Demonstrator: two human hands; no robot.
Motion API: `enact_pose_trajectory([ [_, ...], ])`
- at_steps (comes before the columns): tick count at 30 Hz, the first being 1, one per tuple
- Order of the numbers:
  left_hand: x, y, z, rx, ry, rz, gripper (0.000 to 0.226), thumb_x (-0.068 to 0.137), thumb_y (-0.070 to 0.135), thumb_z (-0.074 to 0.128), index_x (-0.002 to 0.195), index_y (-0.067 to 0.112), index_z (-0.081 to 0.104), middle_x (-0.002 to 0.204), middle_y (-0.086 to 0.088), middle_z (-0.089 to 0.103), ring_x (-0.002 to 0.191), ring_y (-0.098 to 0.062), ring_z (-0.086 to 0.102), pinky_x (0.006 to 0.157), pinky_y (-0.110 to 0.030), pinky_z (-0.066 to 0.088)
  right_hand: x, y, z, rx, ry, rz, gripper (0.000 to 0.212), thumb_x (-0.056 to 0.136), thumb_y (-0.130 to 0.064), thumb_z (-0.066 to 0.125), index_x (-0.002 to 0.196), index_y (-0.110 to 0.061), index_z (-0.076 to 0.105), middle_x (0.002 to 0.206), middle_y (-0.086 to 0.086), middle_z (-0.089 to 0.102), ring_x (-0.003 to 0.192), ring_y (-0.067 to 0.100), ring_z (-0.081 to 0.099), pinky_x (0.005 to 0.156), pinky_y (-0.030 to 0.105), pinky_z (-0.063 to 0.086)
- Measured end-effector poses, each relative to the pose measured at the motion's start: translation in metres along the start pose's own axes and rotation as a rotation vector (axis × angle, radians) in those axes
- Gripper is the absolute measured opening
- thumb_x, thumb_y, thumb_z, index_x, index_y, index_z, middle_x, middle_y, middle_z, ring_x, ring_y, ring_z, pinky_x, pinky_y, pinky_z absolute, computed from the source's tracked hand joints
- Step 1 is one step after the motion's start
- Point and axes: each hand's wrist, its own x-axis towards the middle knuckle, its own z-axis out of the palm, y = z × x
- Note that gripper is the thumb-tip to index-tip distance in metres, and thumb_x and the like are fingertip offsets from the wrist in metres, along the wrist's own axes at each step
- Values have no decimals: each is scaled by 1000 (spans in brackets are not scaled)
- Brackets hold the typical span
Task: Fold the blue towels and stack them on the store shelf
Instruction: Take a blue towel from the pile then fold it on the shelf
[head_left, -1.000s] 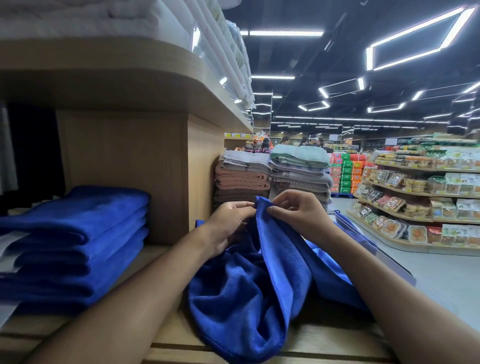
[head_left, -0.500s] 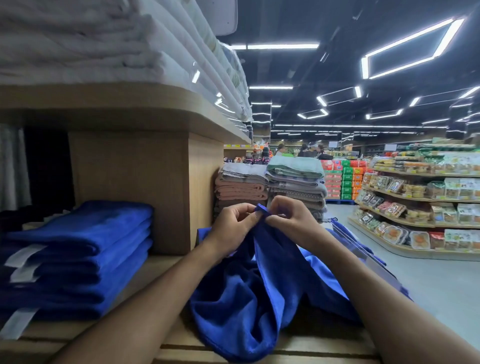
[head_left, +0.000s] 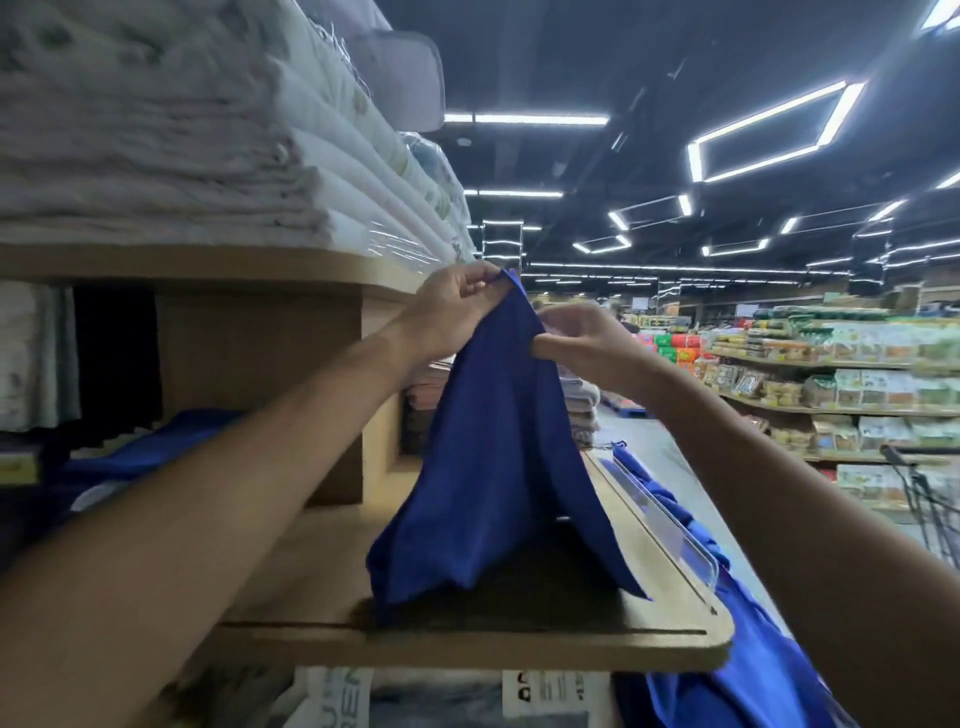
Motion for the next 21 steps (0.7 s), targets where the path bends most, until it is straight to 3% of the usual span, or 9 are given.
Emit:
enact_pose_trajectory([
  [3,9,31,-4,-19,-19,-29,22,104,24,55,114,7,66,99,-11,69,68,-9,66,55,-20,53,-1,-26,-22,7,-51,55,12,89,-5,65,89,6,71,87,8,67,83,16,61,79,35,49],
  [5,14,48,-7,-28,-29,-44,28,105,26,53,119,6,65,105,-12,68,83,-18,65,61,-26,52,-3,-41,-37,30,-115,114,23,91,-10,67,70,-16,74,84,3,68,82,14,64,81,35,55],
  [7,19,64,-9,-43,-11,-48,23,105,30,53,113,13,66,105,-10,67,92,-22,61,64,-29,48,-8,-54,-47,34,-162,150,30,91,-15,69,63,-24,74,80,-2,70,77,10,65,74,27,57],
  [11,28,87,-17,-72,9,-36,16,103,33,56,101,20,65,96,-6,67,85,-21,61,65,-31,45,-24,-68,-52,-57,-230,193,20,89,-17,73,69,-21,75,79,0,70,76,13,63,72,31,49],
  [13,30,96,-22,-65,15,-20,16,102,34,57,95,22,65,89,-1,67,78,-17,62,65,-30,46,-34,-72,-49,-66,-237,211,12,88,-17,73,81,-6,75,89,19,72,81,23,63,76,38,47],
  [15,31,101,-27,-36,17,6,17,102,33,57,100,19,66,89,-2,67,76,-16,62,64,-29,47,-42,-73,-48,-82,-239,227,21,88,-18,73,92,3,72,98,29,72,83,26,64,78,39,49],
  [18,31,107,-35,44,51,34,17,101,33,58,98,21,69,93,-4,70,83,-18,64,69,-30,49,-53,-70,-53,-124,-341,269,16,88,-19,73,81,-5,73,82,10,73,75,21,67,71,34,53],
  [21,33,112,-45,187,189,137,19,101,33,56,91,23,69,86,2,68,77,-13,61,65,-22,47,-66,-59,-60,-208,-446,334,20,87,-22,71,100,-7,75,100,6,78,94,28,75,86,45,58],
])
